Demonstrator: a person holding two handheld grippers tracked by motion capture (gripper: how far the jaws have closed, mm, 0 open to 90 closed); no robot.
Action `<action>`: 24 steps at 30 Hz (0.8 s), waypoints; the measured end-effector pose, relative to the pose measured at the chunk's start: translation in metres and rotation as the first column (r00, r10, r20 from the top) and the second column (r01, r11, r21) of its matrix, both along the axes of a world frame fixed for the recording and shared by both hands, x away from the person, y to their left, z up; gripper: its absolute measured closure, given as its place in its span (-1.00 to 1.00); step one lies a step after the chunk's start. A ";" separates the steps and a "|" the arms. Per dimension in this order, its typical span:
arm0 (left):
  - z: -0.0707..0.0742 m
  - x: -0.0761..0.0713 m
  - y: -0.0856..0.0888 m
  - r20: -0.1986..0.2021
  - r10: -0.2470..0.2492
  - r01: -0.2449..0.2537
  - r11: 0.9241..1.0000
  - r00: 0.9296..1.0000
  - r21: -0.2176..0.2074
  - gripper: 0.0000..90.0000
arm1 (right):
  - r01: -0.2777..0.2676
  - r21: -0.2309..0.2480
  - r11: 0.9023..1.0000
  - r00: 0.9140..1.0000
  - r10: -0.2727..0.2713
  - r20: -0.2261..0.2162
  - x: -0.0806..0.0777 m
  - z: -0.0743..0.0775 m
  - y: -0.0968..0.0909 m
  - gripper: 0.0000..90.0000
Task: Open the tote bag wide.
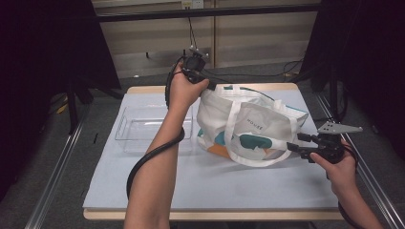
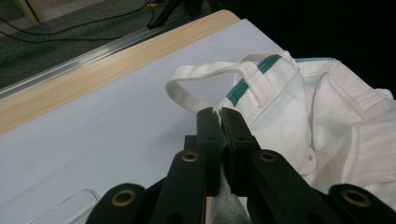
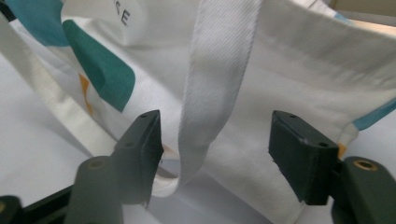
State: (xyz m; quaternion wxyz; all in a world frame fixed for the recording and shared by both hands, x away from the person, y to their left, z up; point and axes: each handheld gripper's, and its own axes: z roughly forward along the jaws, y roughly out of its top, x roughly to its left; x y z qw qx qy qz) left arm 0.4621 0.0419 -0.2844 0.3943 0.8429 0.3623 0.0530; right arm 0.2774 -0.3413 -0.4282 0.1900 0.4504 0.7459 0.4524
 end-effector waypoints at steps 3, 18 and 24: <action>0.000 0.000 -0.001 -0.004 0.000 0.000 1.000 1.000 0.001 0.94 | 0.024 -0.002 1.000 1.000 -0.024 0.006 0.000 0.003 -0.001 -0.36; 0.002 0.002 -0.003 -0.014 -0.009 0.009 1.000 1.000 0.011 0.95 | 0.059 -0.002 0.998 0.998 -0.059 0.033 0.013 0.028 -0.003 -0.72; 0.001 0.003 -0.003 -0.021 -0.003 0.003 1.000 1.000 0.005 0.94 | 0.023 0.004 1.000 0.999 -0.023 0.045 0.020 0.039 0.005 -0.70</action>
